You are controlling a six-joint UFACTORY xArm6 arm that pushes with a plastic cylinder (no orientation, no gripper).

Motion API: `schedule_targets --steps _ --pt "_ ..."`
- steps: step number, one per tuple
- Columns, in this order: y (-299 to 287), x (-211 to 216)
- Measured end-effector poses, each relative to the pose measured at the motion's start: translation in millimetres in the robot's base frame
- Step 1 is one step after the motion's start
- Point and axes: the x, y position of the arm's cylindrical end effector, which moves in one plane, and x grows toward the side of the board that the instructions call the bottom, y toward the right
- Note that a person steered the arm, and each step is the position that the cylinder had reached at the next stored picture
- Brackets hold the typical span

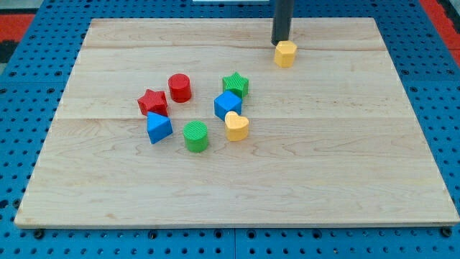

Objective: Move the hexagon to the right of the green star

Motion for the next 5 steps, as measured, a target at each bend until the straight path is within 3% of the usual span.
schedule_targets --steps 2,3,4,5 --pt "-1.7 48.3" --pt "12.4 18.0" --pt "17.1 56.9" --pt "-55.5 102.3"
